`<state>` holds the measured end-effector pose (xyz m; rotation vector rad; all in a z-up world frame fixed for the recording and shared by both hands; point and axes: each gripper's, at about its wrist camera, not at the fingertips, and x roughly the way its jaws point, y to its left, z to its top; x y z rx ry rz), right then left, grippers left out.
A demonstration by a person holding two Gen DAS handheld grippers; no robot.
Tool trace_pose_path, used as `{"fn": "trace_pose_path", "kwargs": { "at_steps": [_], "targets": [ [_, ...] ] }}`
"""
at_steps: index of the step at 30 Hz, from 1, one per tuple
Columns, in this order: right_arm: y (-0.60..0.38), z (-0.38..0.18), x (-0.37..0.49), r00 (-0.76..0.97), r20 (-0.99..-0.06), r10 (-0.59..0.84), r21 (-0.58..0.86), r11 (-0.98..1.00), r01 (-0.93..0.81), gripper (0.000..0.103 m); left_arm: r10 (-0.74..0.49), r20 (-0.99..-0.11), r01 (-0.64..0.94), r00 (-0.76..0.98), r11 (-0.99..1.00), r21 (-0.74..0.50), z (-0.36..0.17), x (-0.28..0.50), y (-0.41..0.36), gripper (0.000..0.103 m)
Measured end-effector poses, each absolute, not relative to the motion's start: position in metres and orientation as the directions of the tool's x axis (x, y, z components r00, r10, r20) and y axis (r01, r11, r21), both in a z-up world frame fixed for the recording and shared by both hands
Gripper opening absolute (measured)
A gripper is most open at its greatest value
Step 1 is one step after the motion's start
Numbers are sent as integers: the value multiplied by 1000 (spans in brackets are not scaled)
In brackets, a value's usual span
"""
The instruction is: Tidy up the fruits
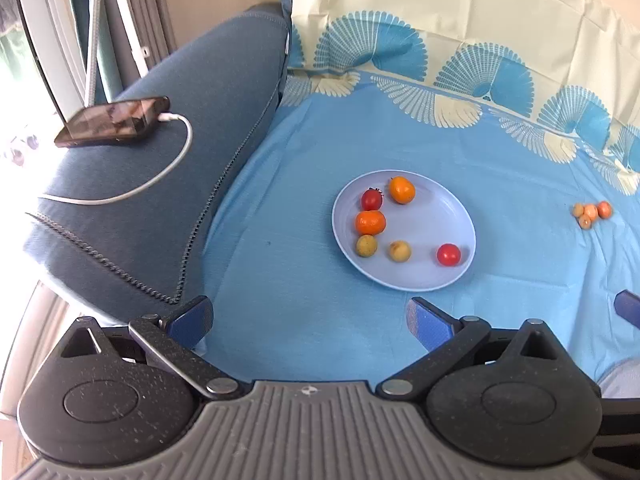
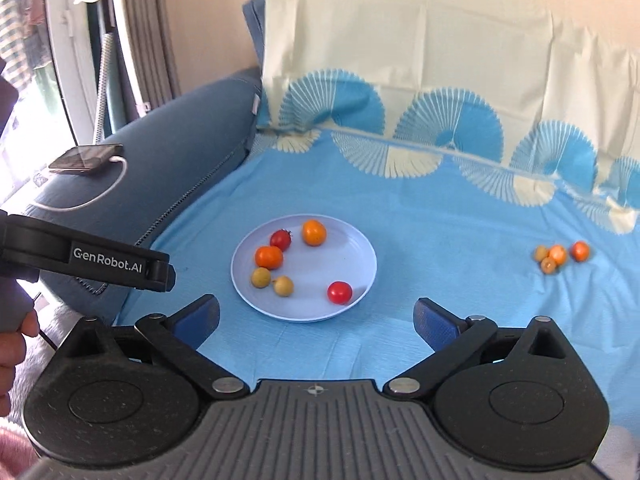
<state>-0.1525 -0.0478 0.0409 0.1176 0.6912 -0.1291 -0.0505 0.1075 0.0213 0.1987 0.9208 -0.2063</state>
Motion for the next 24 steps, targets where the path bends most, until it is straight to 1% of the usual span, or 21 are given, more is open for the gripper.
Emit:
{"fn": "trace_pose_path", "kwargs": {
  "at_steps": [9, 24],
  "targets": [
    [-46, 67, -196, 823, -558, -110, 37, 987, 157, 102, -120, -758, 260, 642, 963, 68, 46, -86, 110, 103],
    [-37, 82, -217, 851, -511, -121, 23, 988, 154, 102, -147, -715, 277, 683, 959, 67, 66, -110, 121, 103]
  ]
}}
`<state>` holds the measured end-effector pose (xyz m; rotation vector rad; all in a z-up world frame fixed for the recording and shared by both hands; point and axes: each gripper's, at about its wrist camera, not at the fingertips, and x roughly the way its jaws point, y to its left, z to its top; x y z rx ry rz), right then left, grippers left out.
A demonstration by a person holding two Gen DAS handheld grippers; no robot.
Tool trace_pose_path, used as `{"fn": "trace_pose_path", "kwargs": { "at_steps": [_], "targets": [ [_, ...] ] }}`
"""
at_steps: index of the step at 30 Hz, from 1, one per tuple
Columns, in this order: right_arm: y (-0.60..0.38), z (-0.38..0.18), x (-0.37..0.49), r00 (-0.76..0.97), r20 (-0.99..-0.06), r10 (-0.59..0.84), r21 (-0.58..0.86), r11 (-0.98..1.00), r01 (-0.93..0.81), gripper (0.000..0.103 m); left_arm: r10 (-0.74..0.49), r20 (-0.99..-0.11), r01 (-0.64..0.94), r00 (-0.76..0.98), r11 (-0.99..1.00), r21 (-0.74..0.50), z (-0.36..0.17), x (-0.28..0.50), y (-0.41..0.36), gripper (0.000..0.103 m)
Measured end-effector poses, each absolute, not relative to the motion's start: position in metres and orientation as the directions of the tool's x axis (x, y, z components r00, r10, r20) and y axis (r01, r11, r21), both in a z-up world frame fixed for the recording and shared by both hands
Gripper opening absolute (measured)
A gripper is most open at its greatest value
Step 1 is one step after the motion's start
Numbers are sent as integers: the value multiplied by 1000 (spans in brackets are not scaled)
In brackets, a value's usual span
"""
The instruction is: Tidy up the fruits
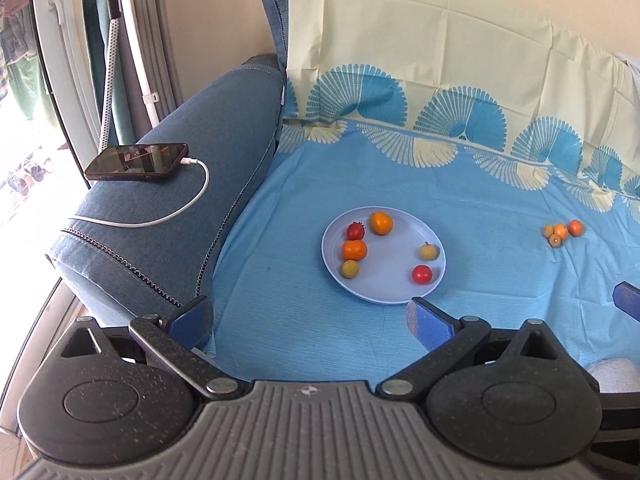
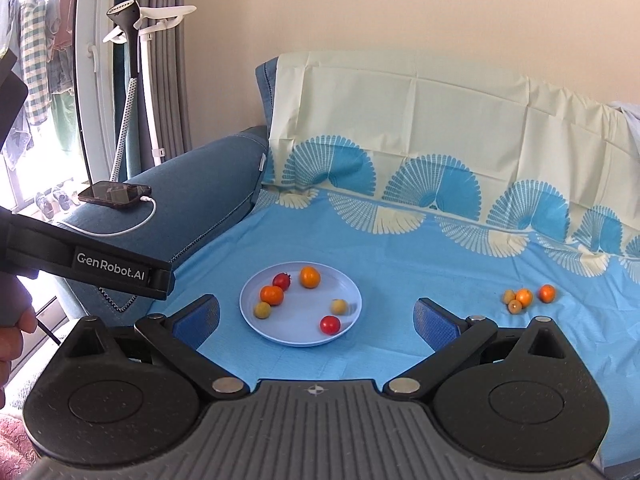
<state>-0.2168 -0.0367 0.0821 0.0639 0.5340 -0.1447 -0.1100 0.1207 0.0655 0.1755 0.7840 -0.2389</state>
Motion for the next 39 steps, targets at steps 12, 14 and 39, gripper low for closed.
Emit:
{"fn": "trace_pose_path", "kwargs": {
  "at_steps": [12, 14, 39],
  "targets": [
    [-32, 82, -213, 844, -524, -113, 4, 991, 135, 102, -148, -721, 269, 677, 962, 54, 64, -108, 124, 103],
    [-33, 81, -212, 842, -528, -112, 4, 991, 134, 102, -147, -725, 268, 673, 962, 54, 62, -106, 124, 103],
    [-53, 47, -183, 780, -622, -66, 69, 988, 138, 102, -82, -793, 267, 604, 958, 105, 29, -68, 96, 103]
  ]
}}
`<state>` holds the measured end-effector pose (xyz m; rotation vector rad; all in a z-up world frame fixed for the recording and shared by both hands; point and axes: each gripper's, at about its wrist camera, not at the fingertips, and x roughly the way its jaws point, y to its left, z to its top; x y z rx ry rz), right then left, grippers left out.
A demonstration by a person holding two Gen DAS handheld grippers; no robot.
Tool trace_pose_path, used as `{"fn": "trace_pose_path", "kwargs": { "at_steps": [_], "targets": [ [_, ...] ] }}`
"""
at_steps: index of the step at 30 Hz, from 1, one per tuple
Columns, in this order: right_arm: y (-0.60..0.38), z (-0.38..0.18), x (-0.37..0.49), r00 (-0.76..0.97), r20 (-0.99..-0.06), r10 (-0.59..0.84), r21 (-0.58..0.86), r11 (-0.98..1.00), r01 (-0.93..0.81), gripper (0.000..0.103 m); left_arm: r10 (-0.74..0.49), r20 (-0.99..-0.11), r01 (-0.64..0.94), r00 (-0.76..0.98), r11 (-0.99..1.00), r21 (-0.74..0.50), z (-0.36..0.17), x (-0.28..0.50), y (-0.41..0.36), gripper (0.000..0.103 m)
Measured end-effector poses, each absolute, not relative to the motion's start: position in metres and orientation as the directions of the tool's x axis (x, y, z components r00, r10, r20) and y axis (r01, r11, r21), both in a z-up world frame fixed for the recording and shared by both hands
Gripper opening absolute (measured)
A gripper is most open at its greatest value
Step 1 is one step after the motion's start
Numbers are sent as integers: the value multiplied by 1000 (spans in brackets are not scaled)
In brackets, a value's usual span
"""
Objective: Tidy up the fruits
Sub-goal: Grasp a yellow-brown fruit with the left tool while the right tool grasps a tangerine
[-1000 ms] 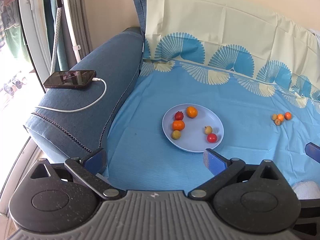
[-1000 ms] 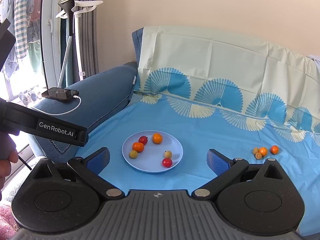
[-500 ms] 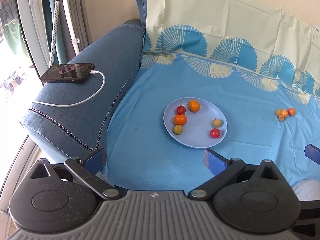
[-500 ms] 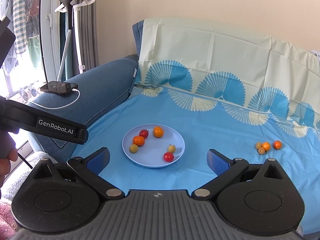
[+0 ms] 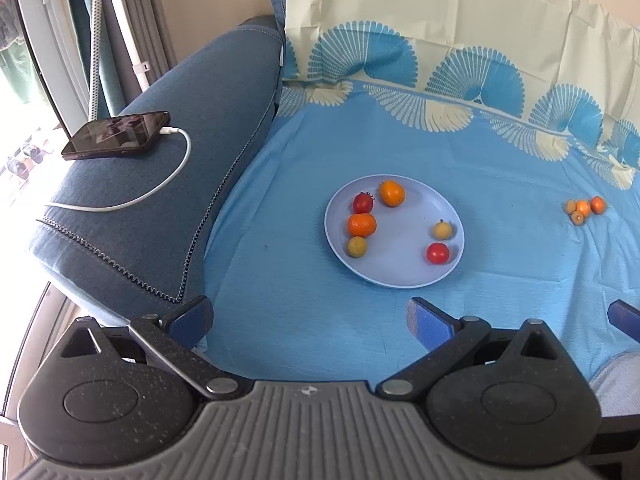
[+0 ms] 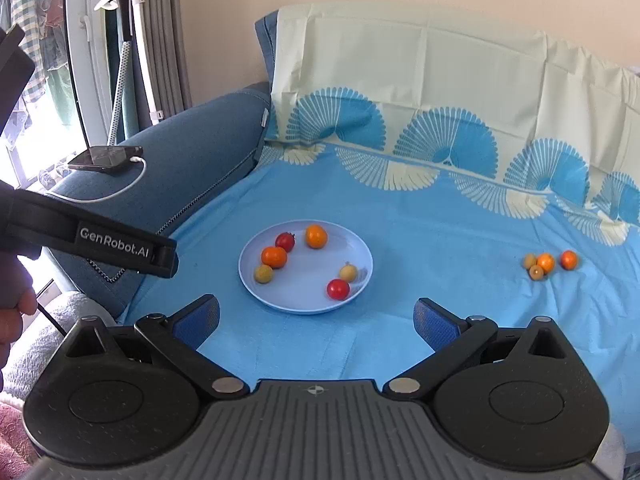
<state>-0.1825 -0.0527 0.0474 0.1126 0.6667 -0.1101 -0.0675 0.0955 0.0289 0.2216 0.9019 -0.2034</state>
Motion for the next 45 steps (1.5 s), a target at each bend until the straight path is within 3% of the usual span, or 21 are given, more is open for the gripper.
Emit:
{"fn": "trace_pose_path", "kwargs": {
  "at_steps": [12, 25, 32, 35, 43, 44, 45],
  "targets": [
    [-98, 24, -171, 747, -659, -86, 147, 959, 240, 102, -66, -820, 325, 569, 934, 150, 15, -47, 42, 103],
    [-273, -5, -191, 641, -618, -455, 75, 777, 624, 102, -228, -857, 553, 462, 830, 77, -19, -12, -138, 103],
    [-409, -49, -188, 520, -619, -590, 53, 629, 776, 102, -331, -878, 695, 346, 719, 3, -79, 8, -281, 103],
    [-454, -79, -167, 532, -611, -586, 23, 659, 752, 102, -333, -896, 728, 295, 685, -16, -113, 20, -331, 103],
    [-519, -137, -80, 659, -636, -401, 7, 851, 525, 99, -308, -910, 768, 276, 640, 16, -169, 41, -404, 99],
    [-521, -141, -73, 671, -639, -376, 14, 867, 499, 98, -312, -909, 770, 276, 638, 15, -171, 43, -408, 96],
    [-522, -144, -65, 680, -640, -358, 17, 878, 479, 98, -319, -908, 775, 273, 632, 10, -172, 44, -411, 87]
  ]
}}
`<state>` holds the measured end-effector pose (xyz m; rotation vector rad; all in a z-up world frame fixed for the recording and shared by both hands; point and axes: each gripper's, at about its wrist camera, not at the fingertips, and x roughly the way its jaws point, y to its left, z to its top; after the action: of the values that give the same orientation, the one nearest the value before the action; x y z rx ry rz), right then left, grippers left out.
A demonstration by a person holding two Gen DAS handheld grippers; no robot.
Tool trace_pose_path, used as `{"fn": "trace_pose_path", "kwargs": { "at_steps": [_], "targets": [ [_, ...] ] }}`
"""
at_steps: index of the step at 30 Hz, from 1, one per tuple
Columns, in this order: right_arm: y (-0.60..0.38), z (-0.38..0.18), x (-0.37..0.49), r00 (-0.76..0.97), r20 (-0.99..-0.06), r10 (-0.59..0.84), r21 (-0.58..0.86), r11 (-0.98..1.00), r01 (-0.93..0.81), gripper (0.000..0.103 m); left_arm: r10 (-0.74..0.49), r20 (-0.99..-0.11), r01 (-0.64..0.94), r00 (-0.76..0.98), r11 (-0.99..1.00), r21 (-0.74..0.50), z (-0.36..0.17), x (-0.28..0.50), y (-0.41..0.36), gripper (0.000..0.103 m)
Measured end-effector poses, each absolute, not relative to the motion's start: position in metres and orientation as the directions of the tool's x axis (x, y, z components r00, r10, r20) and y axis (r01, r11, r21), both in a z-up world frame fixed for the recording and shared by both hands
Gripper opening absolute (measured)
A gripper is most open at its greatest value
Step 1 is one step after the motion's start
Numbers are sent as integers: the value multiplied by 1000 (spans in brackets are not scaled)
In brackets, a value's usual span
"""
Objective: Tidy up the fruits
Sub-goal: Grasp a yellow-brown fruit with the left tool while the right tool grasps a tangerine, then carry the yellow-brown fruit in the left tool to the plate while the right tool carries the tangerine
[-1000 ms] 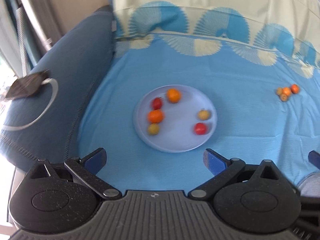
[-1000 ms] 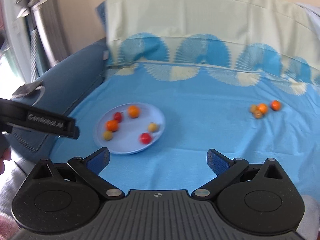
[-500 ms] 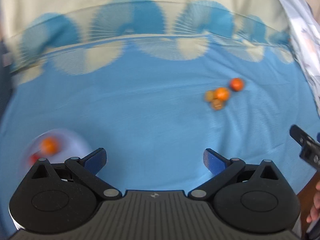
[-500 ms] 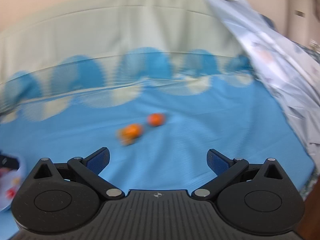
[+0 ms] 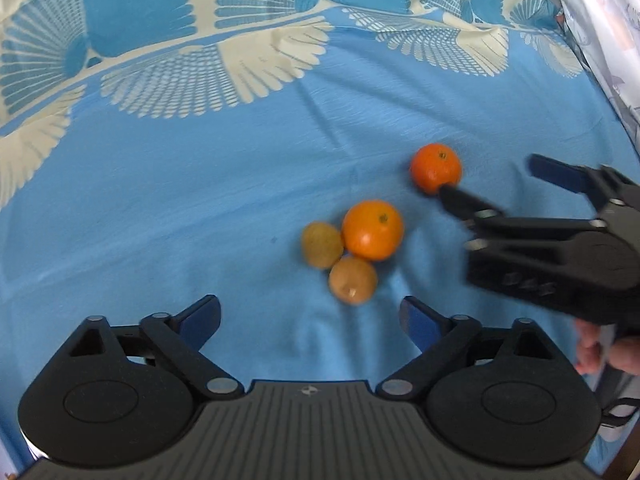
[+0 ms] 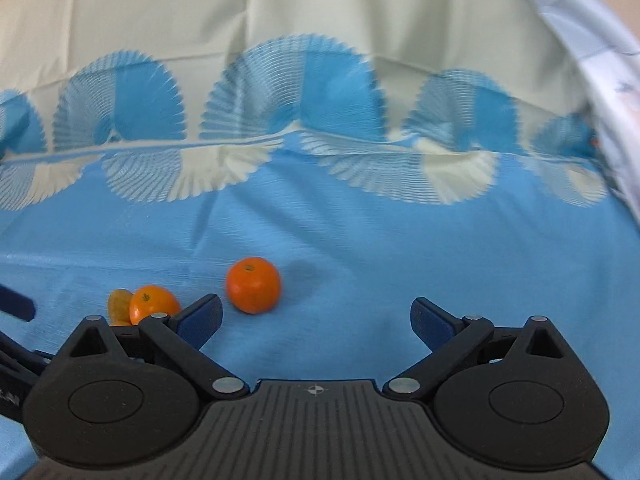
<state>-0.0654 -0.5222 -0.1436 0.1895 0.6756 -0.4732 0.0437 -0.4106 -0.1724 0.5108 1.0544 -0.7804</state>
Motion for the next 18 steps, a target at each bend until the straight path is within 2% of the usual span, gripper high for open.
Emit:
{"fn": "trace_pose_path", "kwargs": {
  "at_steps": [1, 2, 3, 4, 6, 7, 10, 18],
  "targets": [
    [-524, -148, -59, 687, -642, -340, 18, 889, 457, 96, -325, -909, 785, 263, 620, 5, -174, 45, -413, 78],
    [-524, -151, -53, 692, -645, -325, 14, 900, 435, 94, -326, -913, 797, 246, 604, -1, -177, 45, -416, 53],
    [-525, -154, -48, 694, -649, -313, 8, 909, 417, 89, -336, -911, 804, 241, 595, -7, -178, 45, -418, 34],
    [-525, -158, -43, 693, -653, -305, 1, 915, 403, 75, -349, -901, 807, 256, 590, 1, -177, 44, -419, 30],
    [-524, -162, -40, 703, -648, -293, -9, 926, 378, 58, -359, -897, 801, 259, 598, -8, -175, 45, -416, 29],
    [-523, -161, -40, 708, -644, -290, -8, 928, 373, 37, -361, -897, 796, 255, 605, -18, -174, 46, -413, 29],
    [-521, -153, -48, 667, -655, -355, -29, 894, 448, 38, -366, -892, 791, 264, 612, -17, -161, 44, -396, 29],
    [-476, -88, -138, 668, -606, -432, 99, 792, 602, 38, -372, -870, 751, 324, 660, -3, -84, 15, -295, 29]
  ]
}}
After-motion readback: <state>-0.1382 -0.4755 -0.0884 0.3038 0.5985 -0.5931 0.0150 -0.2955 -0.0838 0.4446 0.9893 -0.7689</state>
